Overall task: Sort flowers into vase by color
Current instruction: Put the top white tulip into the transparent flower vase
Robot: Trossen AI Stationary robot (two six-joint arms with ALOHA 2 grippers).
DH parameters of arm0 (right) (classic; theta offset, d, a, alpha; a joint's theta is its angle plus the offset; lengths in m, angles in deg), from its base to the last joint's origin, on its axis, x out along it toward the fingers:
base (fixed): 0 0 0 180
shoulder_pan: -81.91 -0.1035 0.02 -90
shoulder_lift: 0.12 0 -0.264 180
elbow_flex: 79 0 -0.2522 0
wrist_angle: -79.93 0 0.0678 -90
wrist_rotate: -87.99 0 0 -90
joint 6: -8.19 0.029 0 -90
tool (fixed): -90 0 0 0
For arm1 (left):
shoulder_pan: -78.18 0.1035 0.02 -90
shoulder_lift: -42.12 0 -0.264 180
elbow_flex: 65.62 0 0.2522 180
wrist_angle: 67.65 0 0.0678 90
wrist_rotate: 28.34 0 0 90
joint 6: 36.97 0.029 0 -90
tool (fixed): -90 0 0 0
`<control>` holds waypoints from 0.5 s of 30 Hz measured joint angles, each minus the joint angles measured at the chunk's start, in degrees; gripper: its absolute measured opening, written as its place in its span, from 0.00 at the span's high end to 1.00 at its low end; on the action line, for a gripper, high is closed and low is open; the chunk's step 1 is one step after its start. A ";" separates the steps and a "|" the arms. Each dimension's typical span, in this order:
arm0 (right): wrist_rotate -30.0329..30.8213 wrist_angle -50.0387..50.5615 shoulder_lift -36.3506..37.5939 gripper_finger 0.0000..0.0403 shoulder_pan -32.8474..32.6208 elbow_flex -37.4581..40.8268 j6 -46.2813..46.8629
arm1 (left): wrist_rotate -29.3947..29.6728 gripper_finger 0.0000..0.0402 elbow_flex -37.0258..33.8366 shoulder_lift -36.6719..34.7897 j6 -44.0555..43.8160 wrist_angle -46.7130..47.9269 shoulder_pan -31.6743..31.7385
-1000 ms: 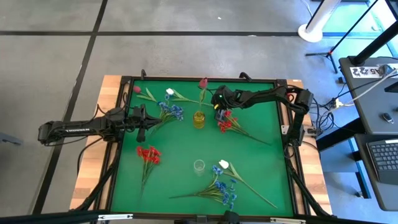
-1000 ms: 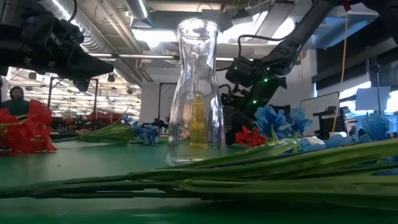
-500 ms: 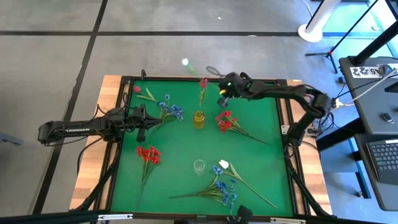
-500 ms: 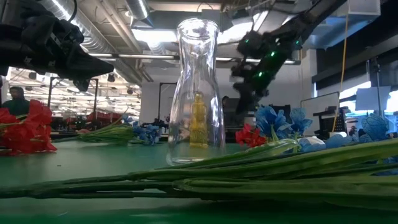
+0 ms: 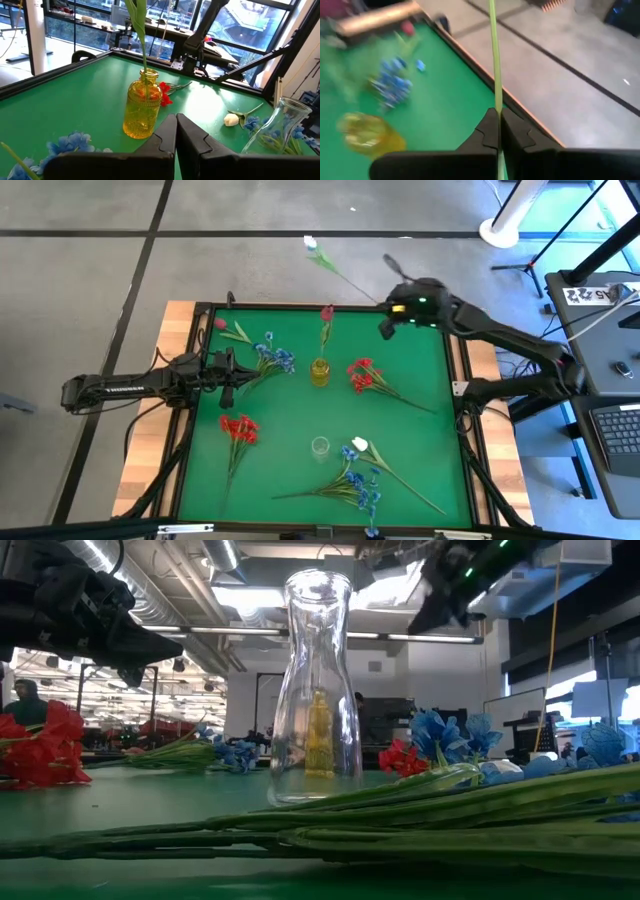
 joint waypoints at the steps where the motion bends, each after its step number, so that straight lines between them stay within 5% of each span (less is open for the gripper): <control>1: -0.85 0.33 1.89 1.00 -0.02 0.00 0.54 | 0.00 1.00 0.00 0.00 0.00 0.00 0.00; 8: -10.08 0.19 13.19 1.00 -2.16 0.00 4.26 | 0.00 1.00 0.00 -0.01 -0.02 -0.01 0.00; 15: -11.83 -13.40 17.90 1.00 -18.23 5.60 5.71 | 0.00 1.00 0.00 0.00 0.00 0.01 0.00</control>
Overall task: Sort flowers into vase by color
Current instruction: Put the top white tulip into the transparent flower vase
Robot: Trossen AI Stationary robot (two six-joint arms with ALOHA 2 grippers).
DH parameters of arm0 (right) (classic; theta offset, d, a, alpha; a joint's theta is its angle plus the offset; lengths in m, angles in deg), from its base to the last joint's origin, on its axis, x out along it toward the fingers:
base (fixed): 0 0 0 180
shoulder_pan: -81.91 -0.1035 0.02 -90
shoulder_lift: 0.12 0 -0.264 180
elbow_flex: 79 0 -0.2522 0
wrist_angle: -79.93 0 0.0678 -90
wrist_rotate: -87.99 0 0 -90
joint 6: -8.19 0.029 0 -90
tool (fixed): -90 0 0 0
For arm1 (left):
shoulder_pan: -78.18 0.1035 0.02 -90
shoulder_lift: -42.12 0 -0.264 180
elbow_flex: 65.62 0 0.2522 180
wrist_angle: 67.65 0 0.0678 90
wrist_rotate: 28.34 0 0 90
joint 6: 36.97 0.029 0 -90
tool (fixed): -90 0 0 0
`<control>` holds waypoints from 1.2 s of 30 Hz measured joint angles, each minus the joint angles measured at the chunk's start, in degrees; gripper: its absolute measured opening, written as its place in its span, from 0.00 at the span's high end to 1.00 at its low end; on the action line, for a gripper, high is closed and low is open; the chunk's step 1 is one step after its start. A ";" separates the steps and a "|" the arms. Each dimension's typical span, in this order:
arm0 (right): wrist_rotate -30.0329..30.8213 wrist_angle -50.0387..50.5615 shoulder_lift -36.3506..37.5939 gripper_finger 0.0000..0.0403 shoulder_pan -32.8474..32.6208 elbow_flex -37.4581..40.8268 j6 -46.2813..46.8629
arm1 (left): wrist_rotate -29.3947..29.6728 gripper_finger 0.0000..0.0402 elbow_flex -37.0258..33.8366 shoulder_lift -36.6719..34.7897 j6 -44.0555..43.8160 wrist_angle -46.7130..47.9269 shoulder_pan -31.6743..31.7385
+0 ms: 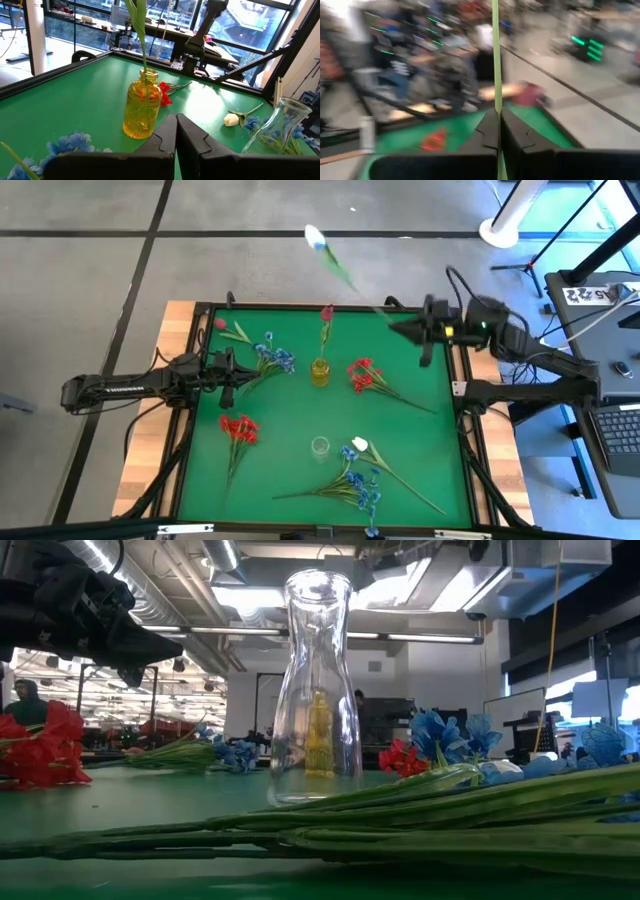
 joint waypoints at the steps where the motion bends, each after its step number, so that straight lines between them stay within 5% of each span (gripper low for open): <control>1: 0.40 -4.01 0.19 1.00 -2.93 2.16 0.02 | 0.00 1.00 0.00 0.00 0.00 0.00 0.00; 8: 11.79 -39.41 -1.78 1.00 -20.95 21.59 -0.33 | 0.00 1.00 0.00 -0.01 0.00 -0.02 0.00; 15: 18.14 -77.38 -14.73 1.00 -30.59 35.62 -2.72 | -0.01 1.00 0.00 0.00 -0.01 0.00 -0.02; 36: 18.48 -83.77 -43.89 1.00 -35.82 20.92 -4.63 | 0.02 1.00 0.00 -0.01 0.00 -0.02 0.00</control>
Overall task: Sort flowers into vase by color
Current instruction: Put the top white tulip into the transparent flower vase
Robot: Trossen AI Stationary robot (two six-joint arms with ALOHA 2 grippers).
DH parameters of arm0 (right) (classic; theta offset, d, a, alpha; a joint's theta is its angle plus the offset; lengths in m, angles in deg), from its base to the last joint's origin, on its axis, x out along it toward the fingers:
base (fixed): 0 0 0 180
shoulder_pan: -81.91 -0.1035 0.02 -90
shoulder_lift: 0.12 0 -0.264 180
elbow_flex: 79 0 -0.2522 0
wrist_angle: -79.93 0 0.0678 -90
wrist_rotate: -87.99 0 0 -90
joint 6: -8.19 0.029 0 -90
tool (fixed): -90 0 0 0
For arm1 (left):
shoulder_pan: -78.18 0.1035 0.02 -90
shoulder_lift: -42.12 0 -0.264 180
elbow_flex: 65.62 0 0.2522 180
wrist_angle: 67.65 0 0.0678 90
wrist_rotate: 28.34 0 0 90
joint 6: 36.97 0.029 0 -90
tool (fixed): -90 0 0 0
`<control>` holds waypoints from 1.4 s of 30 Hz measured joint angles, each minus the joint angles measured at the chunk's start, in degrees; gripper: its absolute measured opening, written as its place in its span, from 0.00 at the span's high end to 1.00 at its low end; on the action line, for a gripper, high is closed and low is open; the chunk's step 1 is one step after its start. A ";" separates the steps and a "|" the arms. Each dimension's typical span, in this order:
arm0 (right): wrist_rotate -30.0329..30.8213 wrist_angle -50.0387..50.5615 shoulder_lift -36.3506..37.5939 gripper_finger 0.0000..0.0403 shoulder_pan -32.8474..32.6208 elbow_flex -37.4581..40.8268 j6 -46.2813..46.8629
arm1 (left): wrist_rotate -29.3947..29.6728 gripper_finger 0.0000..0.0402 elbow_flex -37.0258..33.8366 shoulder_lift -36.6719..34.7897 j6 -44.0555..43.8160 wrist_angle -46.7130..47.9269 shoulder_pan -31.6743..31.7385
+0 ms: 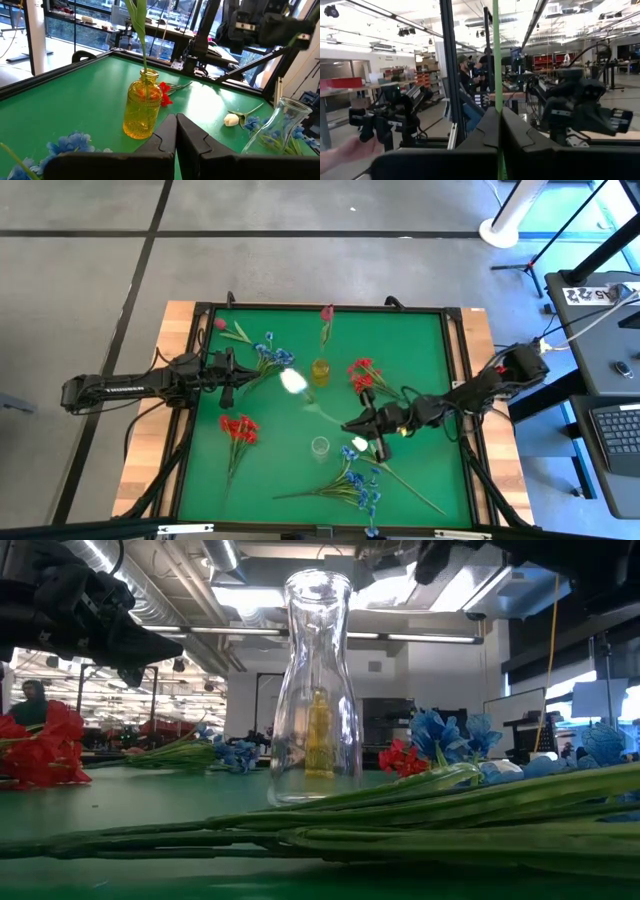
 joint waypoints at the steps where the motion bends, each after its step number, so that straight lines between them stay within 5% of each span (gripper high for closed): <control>1: -0.02 0.04 -1.14 1.00 0.00 -0.69 0.02 | -0.02 1.00 0.00 0.02 0.00 0.00 -0.02; 14: -1.49 -1.40 -12.21 1.00 0.04 -6.74 2.55 | -0.02 1.00 0.00 0.02 -0.82 -0.26 0.00; 21: -1.49 -1.48 -12.25 1.00 0.04 -6.72 2.91 | -0.31 1.00 0.00 0.02 -6.97 -4.02 -0.07; 29: -1.49 -1.35 -12.25 1.00 0.04 -6.71 2.67 | -0.24 1.00 0.04 -0.03 -13.71 -21.18 -0.07; 42: -1.50 -1.33 -12.25 1.00 0.54 -6.71 1.43 | -2.65 1.00 1.28 4.75 -15.03 -24.31 -6.35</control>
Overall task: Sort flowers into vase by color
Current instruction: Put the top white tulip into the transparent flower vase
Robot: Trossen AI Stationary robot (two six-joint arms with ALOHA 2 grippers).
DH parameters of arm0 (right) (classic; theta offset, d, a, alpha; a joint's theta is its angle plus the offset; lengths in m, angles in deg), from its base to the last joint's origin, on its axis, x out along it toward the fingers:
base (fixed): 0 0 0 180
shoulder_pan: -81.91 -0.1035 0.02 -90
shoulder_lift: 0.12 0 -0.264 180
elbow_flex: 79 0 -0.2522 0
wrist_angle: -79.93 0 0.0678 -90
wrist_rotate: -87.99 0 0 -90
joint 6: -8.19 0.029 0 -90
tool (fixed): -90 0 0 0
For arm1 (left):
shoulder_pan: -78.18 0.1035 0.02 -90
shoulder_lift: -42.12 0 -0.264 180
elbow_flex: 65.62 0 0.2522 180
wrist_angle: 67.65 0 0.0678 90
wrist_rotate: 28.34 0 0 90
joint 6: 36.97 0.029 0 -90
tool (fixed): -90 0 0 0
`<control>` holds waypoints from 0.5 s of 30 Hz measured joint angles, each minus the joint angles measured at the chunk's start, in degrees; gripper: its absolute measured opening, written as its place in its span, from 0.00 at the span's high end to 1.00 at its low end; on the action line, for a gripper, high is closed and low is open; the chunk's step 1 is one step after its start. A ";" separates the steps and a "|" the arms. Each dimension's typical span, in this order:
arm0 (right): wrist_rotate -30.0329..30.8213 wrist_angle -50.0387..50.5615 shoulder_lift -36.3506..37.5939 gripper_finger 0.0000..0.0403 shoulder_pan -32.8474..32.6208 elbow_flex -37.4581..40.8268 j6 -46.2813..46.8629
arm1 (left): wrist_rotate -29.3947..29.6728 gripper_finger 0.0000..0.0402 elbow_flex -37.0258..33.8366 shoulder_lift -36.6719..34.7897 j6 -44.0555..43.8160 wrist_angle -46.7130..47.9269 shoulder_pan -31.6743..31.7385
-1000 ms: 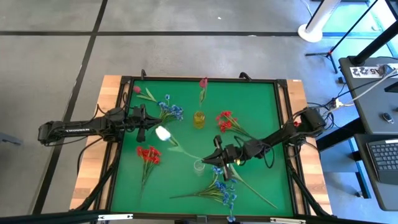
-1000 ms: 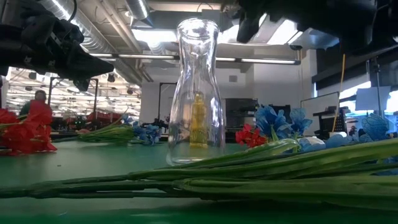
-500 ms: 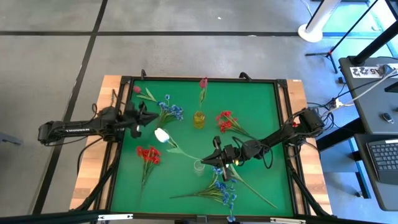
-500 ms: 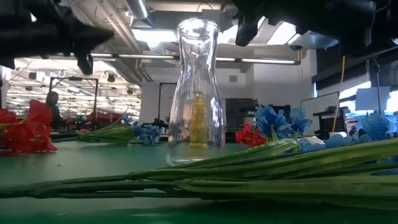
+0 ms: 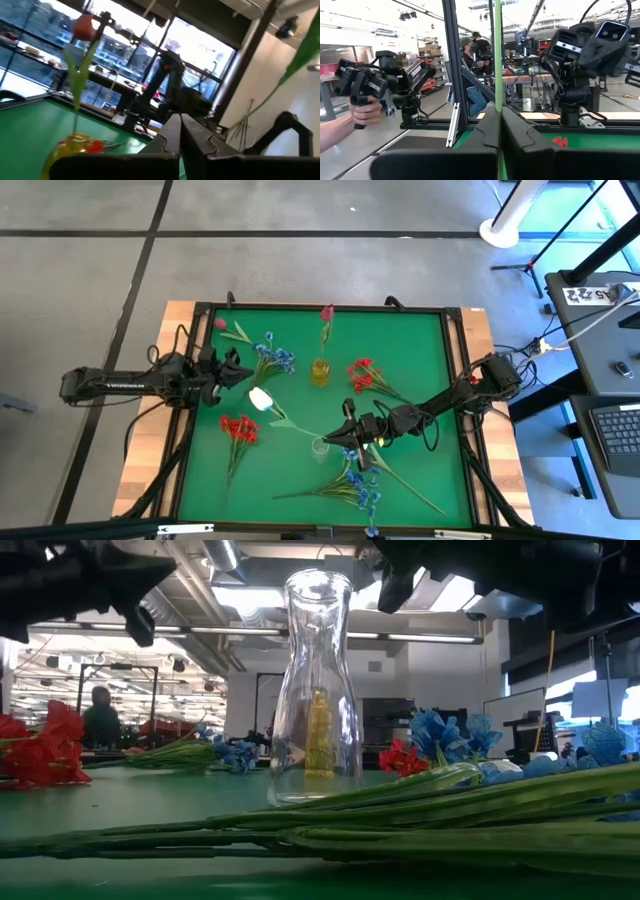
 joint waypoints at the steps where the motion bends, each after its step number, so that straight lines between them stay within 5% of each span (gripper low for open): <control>1: 0.04 0.02 0.00 1.00 0.13 0.00 0.01 | 0.88 1.00 0.85 1.33 0.93 -0.39 -1.30; 15: 0.51 0.00 0.00 1.00 1.43 0.00 0.56 | 8.64 0.95 23.39 35.58 19.13 -0.19 -15.55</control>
